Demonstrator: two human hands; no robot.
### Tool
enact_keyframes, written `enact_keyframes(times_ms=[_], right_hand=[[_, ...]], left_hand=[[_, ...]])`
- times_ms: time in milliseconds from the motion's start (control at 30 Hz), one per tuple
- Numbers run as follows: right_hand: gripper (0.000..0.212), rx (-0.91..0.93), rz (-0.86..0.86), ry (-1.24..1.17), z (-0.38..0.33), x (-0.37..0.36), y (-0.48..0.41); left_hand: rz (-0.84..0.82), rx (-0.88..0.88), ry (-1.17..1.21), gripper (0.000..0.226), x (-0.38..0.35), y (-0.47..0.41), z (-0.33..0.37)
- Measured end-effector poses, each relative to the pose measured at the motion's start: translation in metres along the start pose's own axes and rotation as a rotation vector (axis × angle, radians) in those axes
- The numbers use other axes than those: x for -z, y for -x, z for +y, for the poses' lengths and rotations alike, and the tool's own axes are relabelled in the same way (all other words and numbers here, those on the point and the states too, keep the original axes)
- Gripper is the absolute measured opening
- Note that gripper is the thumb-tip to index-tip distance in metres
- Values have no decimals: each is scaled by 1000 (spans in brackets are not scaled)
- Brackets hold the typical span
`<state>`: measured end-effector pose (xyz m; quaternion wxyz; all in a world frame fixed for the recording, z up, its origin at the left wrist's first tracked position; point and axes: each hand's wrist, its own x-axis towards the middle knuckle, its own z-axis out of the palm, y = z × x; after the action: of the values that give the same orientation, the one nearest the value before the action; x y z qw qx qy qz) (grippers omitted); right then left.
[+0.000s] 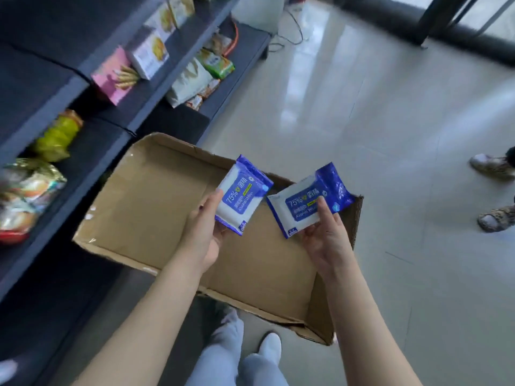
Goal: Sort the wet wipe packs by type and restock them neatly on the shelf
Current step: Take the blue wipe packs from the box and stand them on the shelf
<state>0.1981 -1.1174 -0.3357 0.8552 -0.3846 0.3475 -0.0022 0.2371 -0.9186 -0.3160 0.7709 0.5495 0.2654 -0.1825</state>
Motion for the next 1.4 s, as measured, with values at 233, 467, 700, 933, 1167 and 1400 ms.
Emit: enact_keyframes(times_ms=[233,467,700,933,1167,1400], right_hand=[[74,-79,-233,146,-22,-116,131],[36,-198,-477,285,10,-253,217],[38,-225,-715,402,106,-395,288],[18,-65,-828,493,171,-497,340],[23,-1,-1029,537,208,-573,340],[27,164,-1064,725,241,-653,293]], left_hand=[[196,-162,122,26,74,154,84],[323,-392,267,5,199,237,170],[479,-539,254,3,357,295,250],[523,-666,224,8,465,325,301],[650,-678,125,24,528,297,347],[917,-752,-64,30,573,238,382]])
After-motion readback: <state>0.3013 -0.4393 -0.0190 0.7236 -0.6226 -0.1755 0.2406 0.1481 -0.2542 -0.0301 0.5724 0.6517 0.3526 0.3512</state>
